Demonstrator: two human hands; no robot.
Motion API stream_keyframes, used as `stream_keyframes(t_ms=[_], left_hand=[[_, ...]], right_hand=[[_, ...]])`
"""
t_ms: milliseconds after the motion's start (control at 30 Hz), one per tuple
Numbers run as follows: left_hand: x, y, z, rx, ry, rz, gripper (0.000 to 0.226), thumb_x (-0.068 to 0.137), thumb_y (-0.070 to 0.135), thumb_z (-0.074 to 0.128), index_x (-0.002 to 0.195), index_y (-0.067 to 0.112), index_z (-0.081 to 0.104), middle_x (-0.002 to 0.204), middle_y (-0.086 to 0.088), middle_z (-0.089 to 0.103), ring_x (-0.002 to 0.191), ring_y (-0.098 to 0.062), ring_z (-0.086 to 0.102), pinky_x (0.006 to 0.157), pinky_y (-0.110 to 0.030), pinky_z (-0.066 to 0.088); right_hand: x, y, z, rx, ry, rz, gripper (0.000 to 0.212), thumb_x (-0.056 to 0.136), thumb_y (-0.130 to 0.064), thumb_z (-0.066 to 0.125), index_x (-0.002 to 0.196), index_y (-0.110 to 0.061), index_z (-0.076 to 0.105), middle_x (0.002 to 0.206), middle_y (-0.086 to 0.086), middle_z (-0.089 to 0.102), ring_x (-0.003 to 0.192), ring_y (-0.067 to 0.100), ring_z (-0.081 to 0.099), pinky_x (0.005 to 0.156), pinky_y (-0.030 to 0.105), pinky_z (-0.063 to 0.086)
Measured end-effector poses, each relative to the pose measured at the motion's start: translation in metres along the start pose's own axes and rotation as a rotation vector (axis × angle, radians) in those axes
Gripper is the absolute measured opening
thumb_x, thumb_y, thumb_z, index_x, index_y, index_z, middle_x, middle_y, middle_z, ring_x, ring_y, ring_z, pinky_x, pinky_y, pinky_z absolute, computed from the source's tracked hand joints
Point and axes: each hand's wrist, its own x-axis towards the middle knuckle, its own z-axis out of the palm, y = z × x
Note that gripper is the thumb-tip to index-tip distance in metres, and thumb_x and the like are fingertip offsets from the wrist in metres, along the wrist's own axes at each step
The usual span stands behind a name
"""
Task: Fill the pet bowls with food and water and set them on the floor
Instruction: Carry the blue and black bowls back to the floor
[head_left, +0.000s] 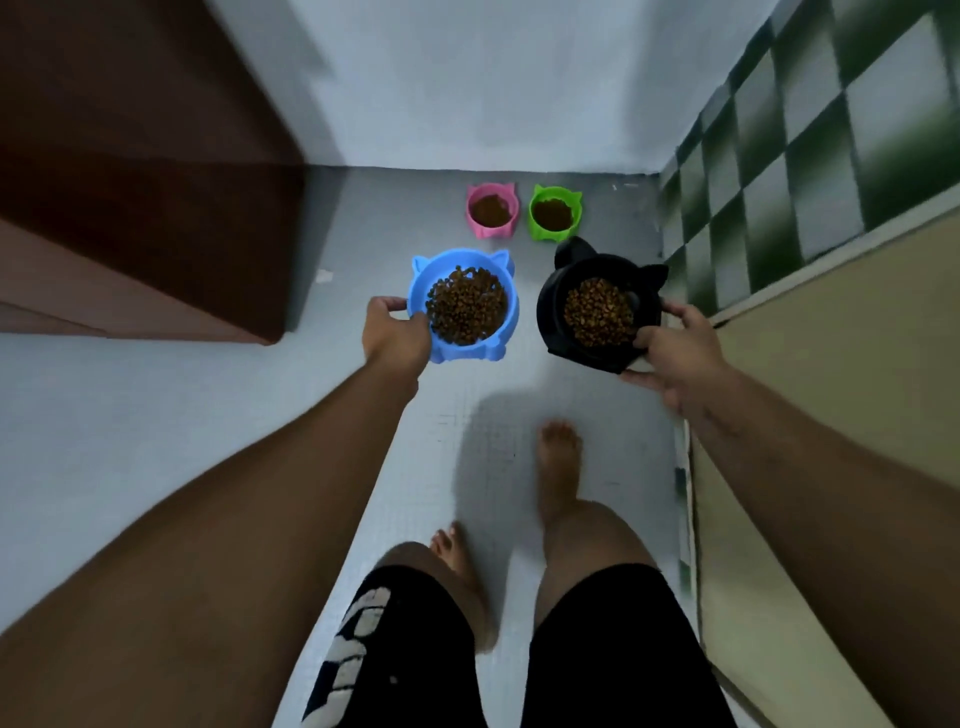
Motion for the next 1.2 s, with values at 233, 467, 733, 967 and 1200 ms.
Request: stream_keyframes(t_ms=[233, 467, 733, 967, 1200], left_hand=[[0.170, -0.065, 0.131, 0.081, 0.018, -0.006, 0.019, 0.092, 0.012, 0.059, 0.107, 0.021, 0.052, 0.085, 0.002, 0.056, 0.070, -0.015, 0.059, 0.056, -0.027, 0.050], [0.304, -0.146, 0.226, 0.098, 0.042, 0.012, 0.019, 0.090, 0.013, 0.060, 0.106, 0.022, 0.053, 0.098, -0.009, 0.063, 0.081, -0.025, 0.064, 0.064, -0.036, 0.056], [0.352, -0.180, 0.265, 0.066, 0.111, 0.076, 0.018, 0.089, 0.017, 0.064, 0.104, 0.021, 0.056, 0.098, -0.006, 0.064, 0.071, -0.015, 0.058, 0.056, -0.023, 0.045], [0.358, -0.181, 0.268, 0.186, 0.164, 0.160, 0.023, 0.087, 0.028, 0.078, 0.104, 0.013, 0.072, 0.094, -0.002, 0.074, 0.084, -0.015, 0.065, 0.077, -0.021, 0.045], [0.368, -0.175, 0.267, 0.227, 0.149, 0.148, 0.023, 0.087, 0.023, 0.078, 0.106, 0.011, 0.072, 0.098, -0.006, 0.076, 0.091, -0.023, 0.072, 0.086, -0.033, 0.058]], right_hand=[[0.227, 0.029, 0.071, -0.068, -0.037, 0.025, 0.060, 0.090, 0.009, 0.052, 0.137, -0.029, 0.046, 0.139, 0.010, 0.049, 0.116, 0.031, 0.058, 0.059, 0.040, 0.056], [0.398, 0.093, 0.113, -0.116, -0.051, 0.010, 0.057, 0.091, 0.008, 0.052, 0.136, -0.026, 0.047, 0.135, 0.010, 0.052, 0.111, 0.029, 0.060, 0.063, 0.041, 0.058], [0.460, 0.130, 0.116, -0.182, -0.008, -0.030, 0.054, 0.091, 0.007, 0.052, 0.131, -0.029, 0.049, 0.124, 0.009, 0.055, 0.092, 0.025, 0.062, 0.073, 0.049, 0.059], [0.472, 0.135, 0.127, -0.214, -0.001, -0.077, 0.057, 0.092, 0.009, 0.052, 0.135, -0.029, 0.051, 0.122, 0.010, 0.056, 0.099, 0.029, 0.062, 0.056, 0.035, 0.055], [0.479, 0.143, 0.134, -0.271, 0.045, -0.151, 0.054, 0.090, 0.002, 0.061, 0.136, -0.025, 0.052, 0.117, 0.015, 0.061, 0.091, 0.028, 0.066, 0.067, 0.043, 0.061]])
